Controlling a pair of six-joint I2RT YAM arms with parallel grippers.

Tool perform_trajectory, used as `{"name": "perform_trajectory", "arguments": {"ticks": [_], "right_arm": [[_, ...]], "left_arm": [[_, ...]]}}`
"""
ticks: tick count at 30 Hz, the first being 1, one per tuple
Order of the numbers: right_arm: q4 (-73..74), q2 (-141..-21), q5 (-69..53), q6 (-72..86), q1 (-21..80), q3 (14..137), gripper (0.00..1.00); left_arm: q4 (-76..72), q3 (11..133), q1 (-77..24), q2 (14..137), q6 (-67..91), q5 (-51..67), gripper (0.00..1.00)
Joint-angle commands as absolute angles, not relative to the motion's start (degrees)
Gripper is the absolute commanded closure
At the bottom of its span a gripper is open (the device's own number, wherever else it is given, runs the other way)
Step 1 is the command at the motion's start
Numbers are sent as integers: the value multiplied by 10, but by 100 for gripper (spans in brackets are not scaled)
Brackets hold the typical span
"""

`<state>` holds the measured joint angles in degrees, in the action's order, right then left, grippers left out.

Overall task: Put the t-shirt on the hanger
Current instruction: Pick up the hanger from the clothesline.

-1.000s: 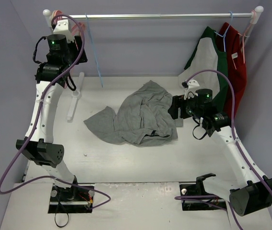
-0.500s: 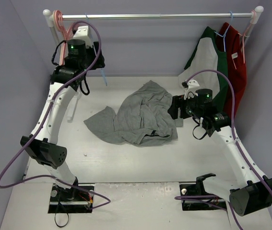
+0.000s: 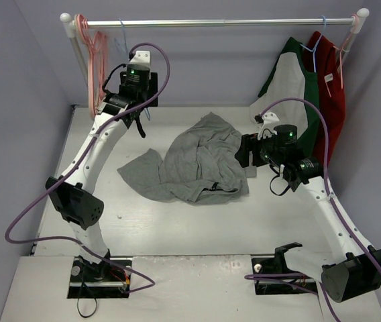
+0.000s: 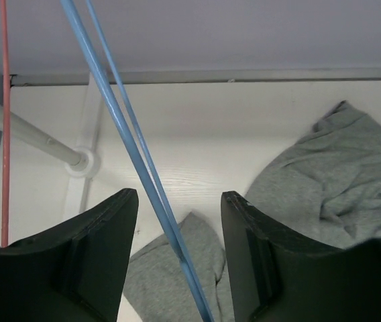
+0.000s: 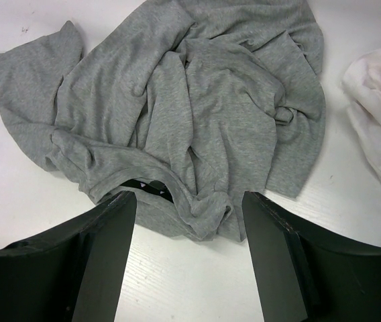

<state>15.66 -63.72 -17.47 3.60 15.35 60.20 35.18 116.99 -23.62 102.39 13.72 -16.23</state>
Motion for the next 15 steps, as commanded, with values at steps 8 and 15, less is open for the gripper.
{"name": "perform_trajectory", "arguments": {"ticks": [8,15], "right_arm": [[127,-637,-181,41,152,610,34],[124,-643,-186,43,152,612,34]], "left_arm": [[362,1223,-239,1005,98,-241,59],[365,1228,-239,998,91,-243,67]]}}
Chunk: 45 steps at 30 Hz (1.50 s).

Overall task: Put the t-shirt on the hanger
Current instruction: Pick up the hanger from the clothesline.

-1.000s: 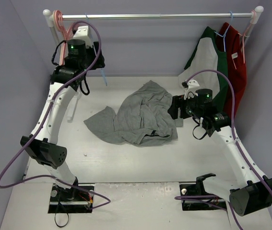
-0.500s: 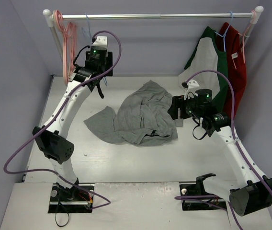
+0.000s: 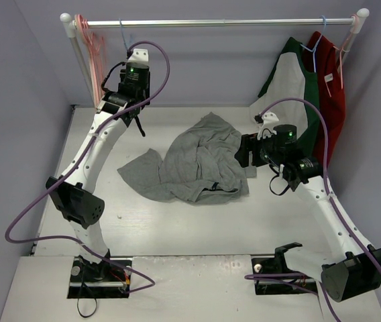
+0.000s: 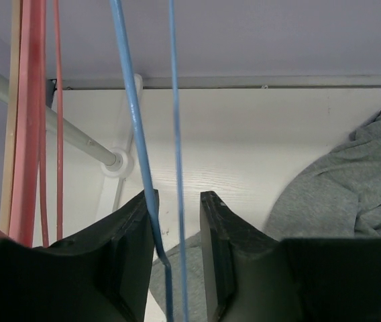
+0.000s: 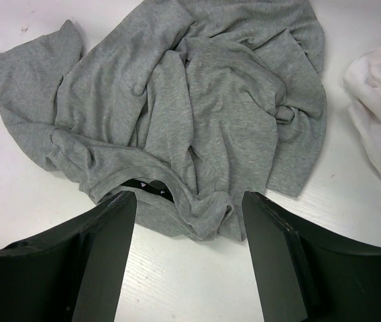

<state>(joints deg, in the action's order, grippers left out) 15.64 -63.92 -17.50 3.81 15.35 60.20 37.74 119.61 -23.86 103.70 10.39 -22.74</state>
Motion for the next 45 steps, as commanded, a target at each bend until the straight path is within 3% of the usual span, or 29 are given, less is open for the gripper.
{"name": "perform_trajectory", "arguments": {"ticks": [1,21,30,34,45], "right_arm": [[124,-643,-185,44,153,612,34],[123,-641,-192,45,152,606,34],[122,-638,-194,47,152,605,34],[123,-635,-195,47,153,605,34],[126,-627,-187,46,152,607,34]], "left_arm": [[365,1227,-238,998,90,-243,70],[448,1234,-226,1002,118,-207,72],[464,1242,-225,1005,118,-210,86],[469,1253,-221,1004,119,-214,100],[375,1215,-220,939,75,-161,100]]}}
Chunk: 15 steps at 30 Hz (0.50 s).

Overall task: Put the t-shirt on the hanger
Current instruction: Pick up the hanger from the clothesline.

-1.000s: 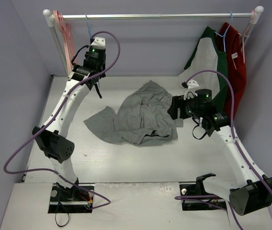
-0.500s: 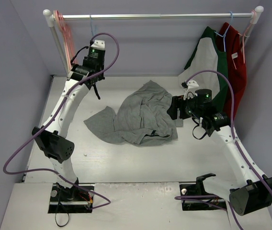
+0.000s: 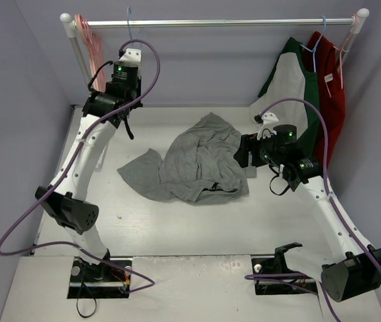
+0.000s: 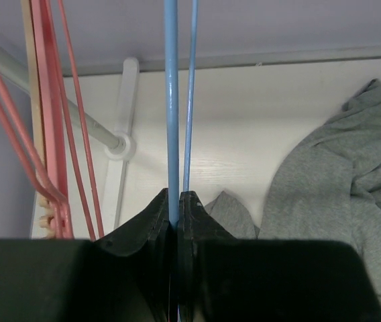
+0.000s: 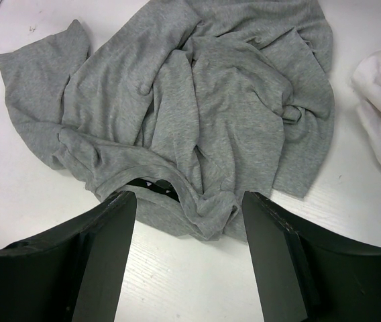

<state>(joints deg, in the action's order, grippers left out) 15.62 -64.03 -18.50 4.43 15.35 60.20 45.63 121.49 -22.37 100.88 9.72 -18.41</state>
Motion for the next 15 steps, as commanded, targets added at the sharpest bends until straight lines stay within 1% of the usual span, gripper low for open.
{"name": "perform_trajectory", "arguments": {"ticks": [1,8,15], "right_arm": [[126,-627,-186,45,152,607,34],[128,-625,-181,40,153,610,34],[134,-619,-163,33,152,602,34]], "left_arm": [[369,1208,-220,926,73,-154,100],[351,1174,-220,889,60,-96,100],[342,1081,-221,815,47,-43,100]]}}
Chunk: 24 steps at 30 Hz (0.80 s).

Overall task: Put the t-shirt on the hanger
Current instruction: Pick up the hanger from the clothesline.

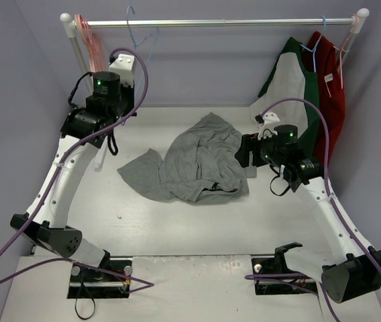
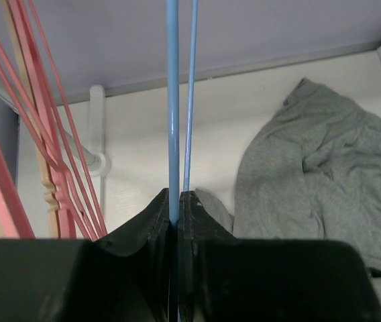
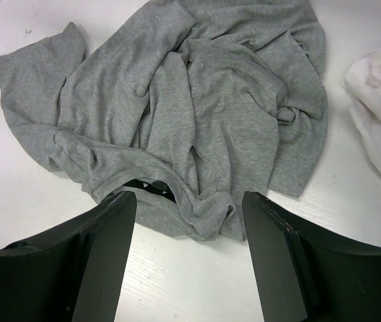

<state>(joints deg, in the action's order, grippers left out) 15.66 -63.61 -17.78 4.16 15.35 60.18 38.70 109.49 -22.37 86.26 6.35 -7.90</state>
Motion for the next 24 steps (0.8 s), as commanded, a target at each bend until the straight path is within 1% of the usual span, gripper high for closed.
{"name": "perform_trajectory", "arguments": {"ticks": [1,6,10,11,14,15,18,20,24], "right_arm": [[134,-618,-161,32,153,600,34],[133,-625,-159,32,153,593,34],[139,-633,-151,47,153,583,37],[144,-638,-143,56,154,583,37],[161,-664,-141,69,159,584,44],[162,-670,-136,74,169,581,48],[164,-692,-111,90,191,570,53],[170,-714,-89,95,205,563,53],[192,-777,-55,93,242,565,46]], "left_arm": [[338,1052,-221,804,42,-39,100],[337,999,-221,750,19,0,100],[342,920,-221,695,11,59,100],[345,880,-221,685,10,88,100],[359,810,-224,642,6,157,100],[362,792,-234,622,4,189,100],[367,719,-255,578,4,207,100],[369,685,-263,549,8,208,100],[381,616,-271,518,17,202,100]]}}
